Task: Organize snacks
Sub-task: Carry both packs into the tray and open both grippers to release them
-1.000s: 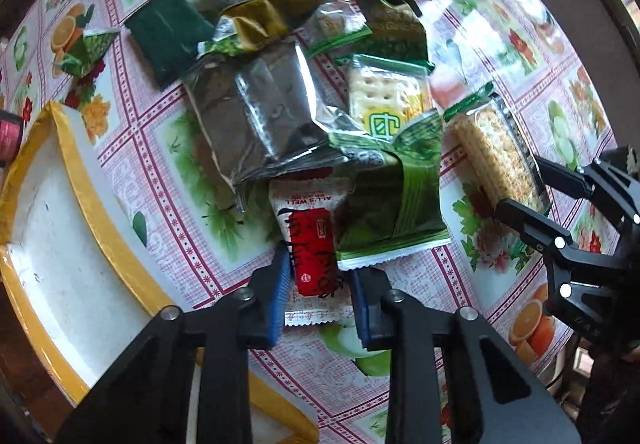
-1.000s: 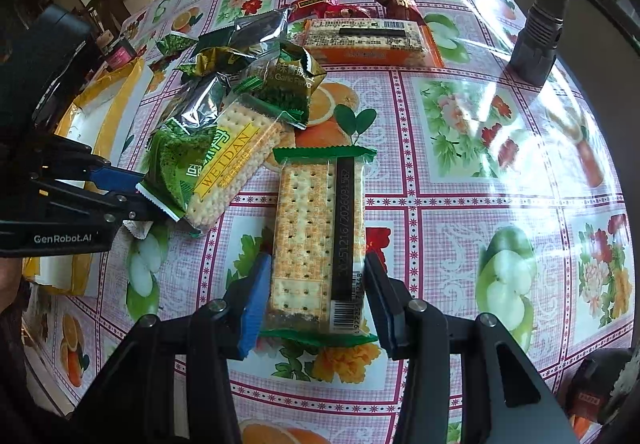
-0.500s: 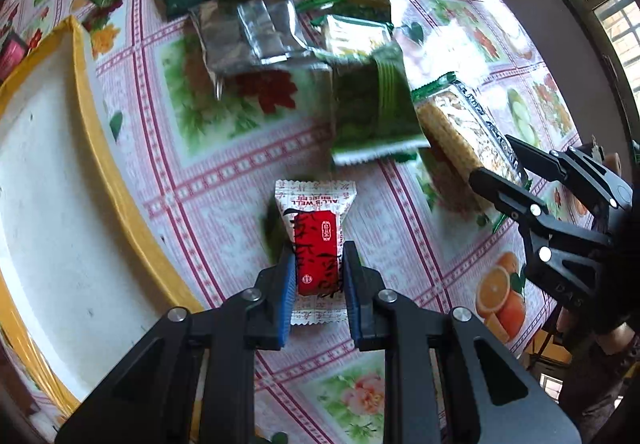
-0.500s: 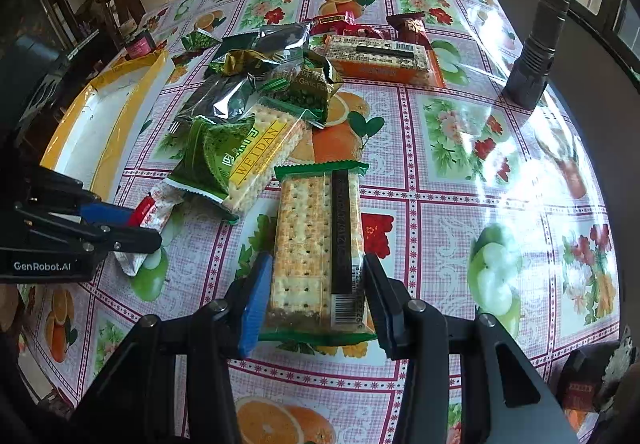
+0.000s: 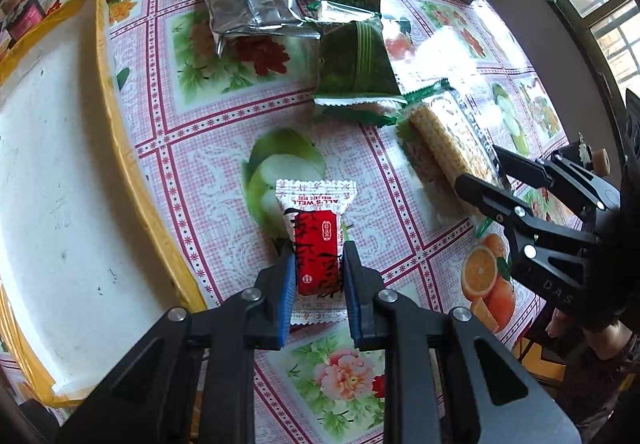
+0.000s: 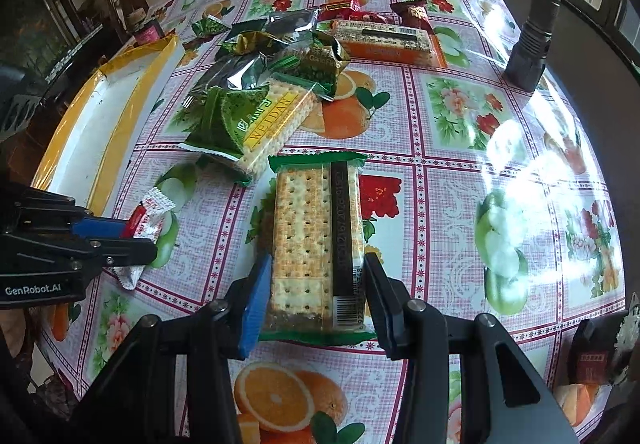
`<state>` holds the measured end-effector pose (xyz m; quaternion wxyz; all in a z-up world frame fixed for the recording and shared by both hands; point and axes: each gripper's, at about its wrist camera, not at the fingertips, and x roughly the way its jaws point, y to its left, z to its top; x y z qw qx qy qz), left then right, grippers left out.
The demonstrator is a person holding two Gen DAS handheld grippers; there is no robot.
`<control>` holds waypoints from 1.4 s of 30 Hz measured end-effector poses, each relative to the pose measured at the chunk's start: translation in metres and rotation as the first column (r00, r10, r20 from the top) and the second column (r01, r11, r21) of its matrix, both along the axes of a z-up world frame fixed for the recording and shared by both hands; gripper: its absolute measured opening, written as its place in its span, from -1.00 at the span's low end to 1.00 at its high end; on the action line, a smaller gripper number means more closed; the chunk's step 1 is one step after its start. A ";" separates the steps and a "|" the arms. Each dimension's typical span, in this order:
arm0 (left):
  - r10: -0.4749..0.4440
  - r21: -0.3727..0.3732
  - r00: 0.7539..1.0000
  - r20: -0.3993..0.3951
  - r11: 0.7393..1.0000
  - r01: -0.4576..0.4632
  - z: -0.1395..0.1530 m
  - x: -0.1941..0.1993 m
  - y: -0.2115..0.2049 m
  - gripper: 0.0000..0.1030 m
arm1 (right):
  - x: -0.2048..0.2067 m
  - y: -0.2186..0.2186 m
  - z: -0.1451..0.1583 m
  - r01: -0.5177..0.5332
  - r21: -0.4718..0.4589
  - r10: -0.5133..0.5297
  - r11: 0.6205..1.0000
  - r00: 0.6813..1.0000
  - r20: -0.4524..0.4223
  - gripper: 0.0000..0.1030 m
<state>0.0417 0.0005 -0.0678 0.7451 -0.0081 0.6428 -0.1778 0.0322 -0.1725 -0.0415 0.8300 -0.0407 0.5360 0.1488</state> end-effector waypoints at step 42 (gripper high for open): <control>0.315 0.036 0.894 0.320 0.938 -0.343 0.083 -0.003 0.133 -0.53 | 0.017 0.147 0.077 -0.256 0.084 0.234 0.963 0.950 0.204 -0.11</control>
